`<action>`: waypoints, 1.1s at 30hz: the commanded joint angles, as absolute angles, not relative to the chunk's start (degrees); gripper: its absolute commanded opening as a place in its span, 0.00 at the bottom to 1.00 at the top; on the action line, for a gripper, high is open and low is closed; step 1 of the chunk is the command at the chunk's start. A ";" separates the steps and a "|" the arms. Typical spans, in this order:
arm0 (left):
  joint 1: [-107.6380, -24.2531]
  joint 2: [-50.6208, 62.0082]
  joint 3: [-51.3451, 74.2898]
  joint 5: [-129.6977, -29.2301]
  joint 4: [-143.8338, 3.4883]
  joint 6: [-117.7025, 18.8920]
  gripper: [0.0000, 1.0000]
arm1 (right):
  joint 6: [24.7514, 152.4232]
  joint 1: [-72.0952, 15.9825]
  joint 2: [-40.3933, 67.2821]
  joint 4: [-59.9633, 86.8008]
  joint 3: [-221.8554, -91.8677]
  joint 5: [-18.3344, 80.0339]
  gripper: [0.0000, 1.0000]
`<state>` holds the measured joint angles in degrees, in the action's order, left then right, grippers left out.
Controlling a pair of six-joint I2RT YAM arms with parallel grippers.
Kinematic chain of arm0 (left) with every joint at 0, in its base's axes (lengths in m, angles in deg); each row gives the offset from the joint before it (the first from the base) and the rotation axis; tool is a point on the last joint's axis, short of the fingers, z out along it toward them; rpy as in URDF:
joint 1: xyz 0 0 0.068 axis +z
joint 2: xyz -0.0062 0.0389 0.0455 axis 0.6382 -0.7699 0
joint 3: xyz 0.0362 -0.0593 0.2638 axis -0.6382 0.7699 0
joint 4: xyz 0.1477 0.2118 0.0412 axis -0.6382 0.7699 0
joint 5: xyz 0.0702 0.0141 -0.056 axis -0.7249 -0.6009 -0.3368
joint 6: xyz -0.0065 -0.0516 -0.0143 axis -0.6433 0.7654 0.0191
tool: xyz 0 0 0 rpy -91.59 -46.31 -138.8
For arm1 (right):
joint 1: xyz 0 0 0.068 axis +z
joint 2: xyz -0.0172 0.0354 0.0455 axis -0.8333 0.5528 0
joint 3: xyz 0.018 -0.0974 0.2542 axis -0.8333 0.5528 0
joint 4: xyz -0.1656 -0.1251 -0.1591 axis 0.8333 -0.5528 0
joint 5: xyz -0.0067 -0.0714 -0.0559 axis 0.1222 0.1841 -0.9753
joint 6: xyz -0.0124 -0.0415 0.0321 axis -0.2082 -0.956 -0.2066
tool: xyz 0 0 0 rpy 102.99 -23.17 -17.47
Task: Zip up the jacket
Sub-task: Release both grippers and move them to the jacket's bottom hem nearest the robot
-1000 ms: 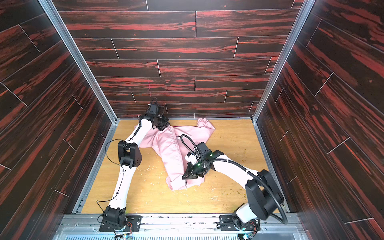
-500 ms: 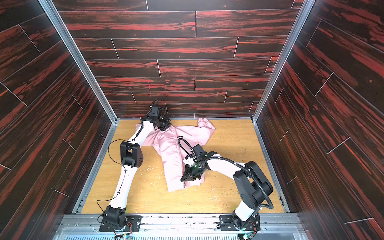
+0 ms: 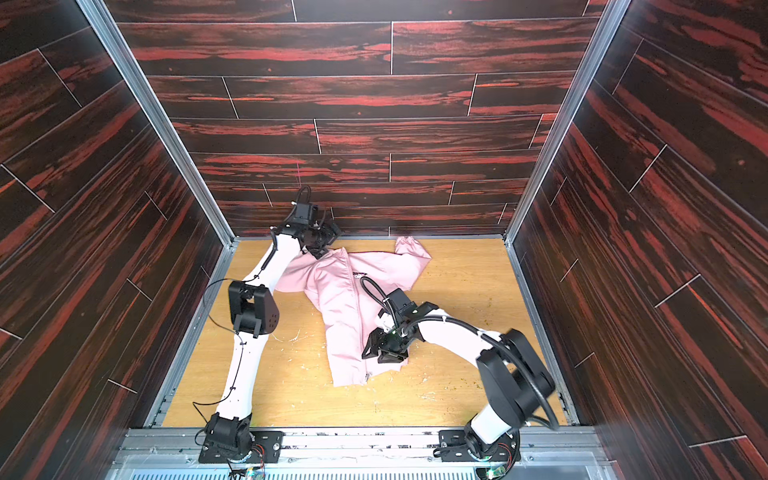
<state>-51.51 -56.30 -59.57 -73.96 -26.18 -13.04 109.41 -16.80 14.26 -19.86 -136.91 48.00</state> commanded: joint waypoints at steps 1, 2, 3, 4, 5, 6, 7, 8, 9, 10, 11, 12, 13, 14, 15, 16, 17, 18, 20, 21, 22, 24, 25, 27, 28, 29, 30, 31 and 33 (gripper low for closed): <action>-51.23 -45.91 -54.51 -77.03 -22.46 -16.44 1.00 | 108.94 -16.50 8.24 -24.89 -138.16 41.21 0.65; -51.21 -43.54 -51.83 -77.76 -22.50 -16.99 0.99 | 108.65 -16.52 6.70 -26.13 -138.71 37.62 0.68; -51.23 -41.54 -49.51 -78.21 -22.46 -17.35 1.00 | 108.49 -16.56 5.56 -26.96 -139.10 36.09 0.71; -51.26 -39.27 -46.76 -78.31 -22.64 -17.98 1.00 | 108.25 -16.78 4.31 -27.81 -139.50 34.40 0.74; -51.25 -36.86 -44.04 -78.71 -22.89 -18.66 1.00 | 108.03 -16.96 3.16 -28.54 -139.95 32.86 0.76; -51.24 -34.86 -41.74 -79.14 -23.11 -19.10 0.99 | 107.78 -17.11 2.29 -29.17 -140.38 31.63 0.79; -51.21 -32.55 -39.24 -79.29 -23.33 -19.61 0.99 | 107.66 -17.36 1.39 -29.84 -140.94 30.11 0.82; -51.24 -30.29 -36.02 -79.54 -23.73 -20.13 1.00 | 107.57 -17.75 0.50 -30.48 -141.33 28.80 0.87; -51.26 -27.92 -33.22 -79.60 -24.48 -20.30 0.99 | 107.54 -18.03 -0.22 -30.90 -141.68 27.98 0.98; -51.25 -25.22 -29.86 -79.79 -25.59 -20.46 1.00 | 107.33 -18.46 -0.82 -31.30 -142.12 27.18 0.99; -51.25 -22.65 -26.36 -80.13 -26.61 -20.63 1.00 | 107.31 -18.84 -1.46 -31.74 -142.65 26.21 0.99; -51.26 -20.04 -23.44 -80.57 -27.51 -20.85 1.00 | 107.29 -19.22 -1.94 -32.05 -143.08 25.43 0.99; -51.28 -17.27 -20.32 -81.12 -28.22 -21.08 0.99 | 107.38 -19.46 -2.59 -32.44 -143.65 24.38 0.99; -51.29 -14.43 -17.32 -81.61 -28.74 -21.18 1.00 | 107.53 -19.77 -3.23 -33.11 -144.34 22.73 0.99; -51.26 -12.08 -14.54 -81.90 -29.27 -21.14 0.99 | 107.70 -20.02 -3.74 -33.58 -145.01 21.24 0.99; -51.26 -9.05 -11.72 -82.08 -29.95 -21.43 1.00 | 108.05 -20.29 -4.38 -34.19 -145.68 19.57 0.98; -51.34 -6.69 -9.16 -82.41 -30.09 -21.77 1.00 | 108.32 -20.71 -4.87 -34.76 -146.30 17.92 0.97; -51.35 -4.79 -7.27 -82.73 -30.01 -22.05 0.99 | 108.50 -21.24 -5.29 -34.97 -146.55 16.96 0.96; -51.43 -0.76 -3.05 -82.94 -29.15 -22.67 1.00 | 108.59 -22.66 -6.12 -34.57 -146.49 16.85 0.96; -51.56 0.78 -1.29 -82.89 -28.82 -22.69 1.00 | 108.51 -23.50 -6.24 -34.30 -146.29 17.64 0.95; -51.84 2.37 0.48 -82.41 -28.30 -22.46 1.00 | 108.44 -24.51 -6.13 -34.03 -146.08 19.20 0.95; -53.11 4.53 3.84 -82.36 -25.98 -22.52 0.98 | 108.34 -26.86 -5.03 -33.73 -145.64 23.71 0.91; -54.03 5.49 5.49 -82.63 -24.71 -22.51 0.97 | 108.37 -27.96 -4.19 -33.30 -145.18 26.04 0.88; -56.25 7.38 9.92 -81.59 -23.96 -21.27 0.96 | 108.33 -29.24 -2.95 -31.64 -143.75 29.54 0.83; -57.65 8.29 12.69 -81.29 -24.62 -20.27 0.95 | 108.63 -29.73 -2.30 -30.57 -142.61 30.66 0.82; -58.96 8.79 14.72 -81.44 -25.01 -19.49 0.95 | 108.85 -30.05 -1.86 -29.85 -141.83 31.59 0.81; -60.37 9.17 16.85 -81.64 -25.23 -18.25 0.95 | 108.94 -30.46 -1.09 -29.16 -141.09 32.22 0.81; -61.79 9.39 19.26 -81.55 -26.25 -16.70 0.95 | 108.80 -30.77 -0.29 -28.58 -140.32 32.84 0.81; -64.53 9.32 24.04 -80.56 -29.75 -13.60 0.94 | 108.32 -31.10 1.69 -28.00 -139.38 33.06 0.81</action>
<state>-62.07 8.46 19.79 -81.31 -28.41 -17.96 108.34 -30.57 -0.99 -29.12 -140.78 29.79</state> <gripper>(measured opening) 0.945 0.807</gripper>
